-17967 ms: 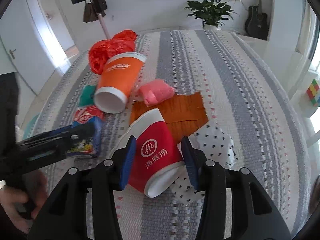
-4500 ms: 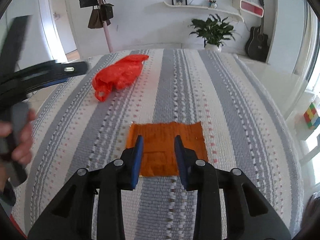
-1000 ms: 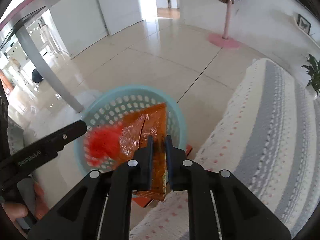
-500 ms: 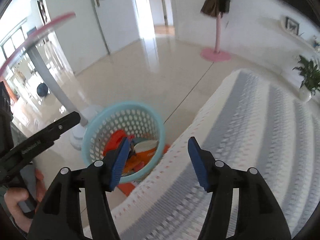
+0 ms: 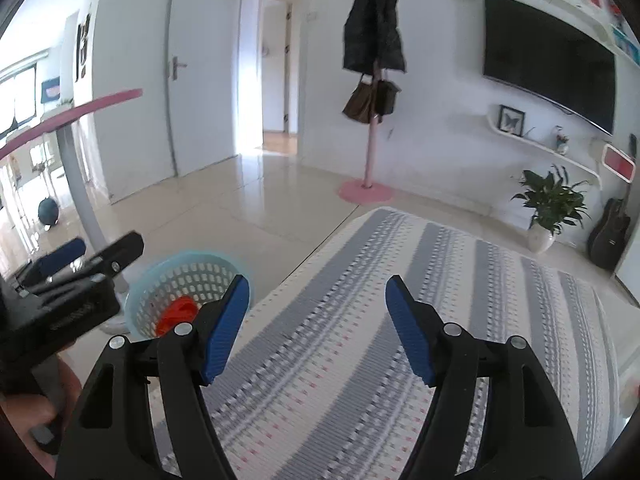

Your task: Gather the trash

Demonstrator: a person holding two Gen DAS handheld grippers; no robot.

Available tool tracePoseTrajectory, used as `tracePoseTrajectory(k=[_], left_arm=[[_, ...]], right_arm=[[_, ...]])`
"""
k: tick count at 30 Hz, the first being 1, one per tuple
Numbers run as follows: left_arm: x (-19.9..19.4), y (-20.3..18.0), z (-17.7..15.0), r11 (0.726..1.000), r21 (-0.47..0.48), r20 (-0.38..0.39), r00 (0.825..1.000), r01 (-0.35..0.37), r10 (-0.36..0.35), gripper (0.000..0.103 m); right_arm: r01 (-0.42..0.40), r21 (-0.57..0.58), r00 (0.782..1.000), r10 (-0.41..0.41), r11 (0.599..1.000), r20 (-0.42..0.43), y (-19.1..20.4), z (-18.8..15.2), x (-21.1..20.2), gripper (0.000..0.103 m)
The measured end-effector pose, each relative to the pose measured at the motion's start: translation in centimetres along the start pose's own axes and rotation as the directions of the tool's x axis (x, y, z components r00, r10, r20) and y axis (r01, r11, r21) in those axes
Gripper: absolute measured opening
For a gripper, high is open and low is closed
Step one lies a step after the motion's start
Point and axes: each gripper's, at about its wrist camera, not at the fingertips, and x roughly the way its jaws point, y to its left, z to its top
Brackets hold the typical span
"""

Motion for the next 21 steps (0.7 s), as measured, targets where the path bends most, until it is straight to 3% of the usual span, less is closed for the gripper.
tracePoseTrajectory(k=[4, 11, 21], left_arm=[[0.8, -1.7, -1.6, 0.994, 0.076, 0.024, 0.997, -0.079, 0.078, 0.092], [2.0, -3.6, -2.7, 0.985, 0.132, -0.018, 0.993, -0.110, 0.113, 0.092], [1.7, -4.2, -3.2, 0.987, 0.139, -0.008, 0.996, -0.082, 0.083, 0.093]], right_arm=[[0.016, 0.018, 0.999, -0.016, 1.000, 0.028, -1.5, -1.3, -0.6, 0.067], [0.015, 0.025, 1.000, -0.015, 1.000, -0.005, -1.8, -3.7, 0.1, 0.067], [0.050, 0.047, 0.998, -0.051, 0.998, 0.026, -2.8, -3.9, -1.2, 0.067]])
